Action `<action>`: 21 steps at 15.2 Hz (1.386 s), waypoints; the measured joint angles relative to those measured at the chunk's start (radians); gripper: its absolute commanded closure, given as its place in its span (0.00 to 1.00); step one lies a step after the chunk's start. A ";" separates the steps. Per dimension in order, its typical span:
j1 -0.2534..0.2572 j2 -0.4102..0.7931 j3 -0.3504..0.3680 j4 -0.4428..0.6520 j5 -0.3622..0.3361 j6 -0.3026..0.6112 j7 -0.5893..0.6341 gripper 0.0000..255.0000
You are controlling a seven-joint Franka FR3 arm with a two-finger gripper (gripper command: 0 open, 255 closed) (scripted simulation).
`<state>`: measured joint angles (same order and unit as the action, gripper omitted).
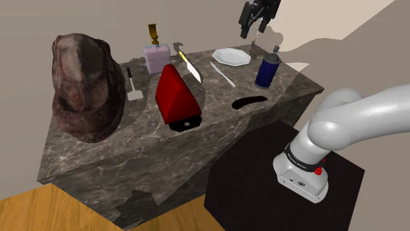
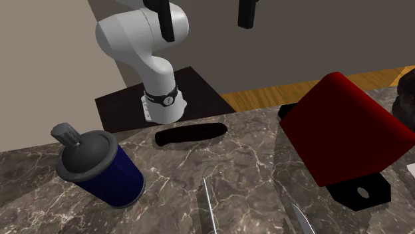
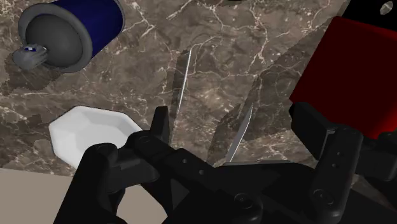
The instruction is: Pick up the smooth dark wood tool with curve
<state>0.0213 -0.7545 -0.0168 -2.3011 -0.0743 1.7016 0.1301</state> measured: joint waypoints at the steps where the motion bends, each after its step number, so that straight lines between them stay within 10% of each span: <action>1: 0.000 0.000 0.000 0.000 0.000 0.000 0.000 0.00; 21: 0.266 -0.121 -0.391 -0.550 -0.208 0.287 -1.041 0.00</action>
<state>0.2870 -0.8756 -0.4083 -2.8513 -0.2824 1.9891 -0.9110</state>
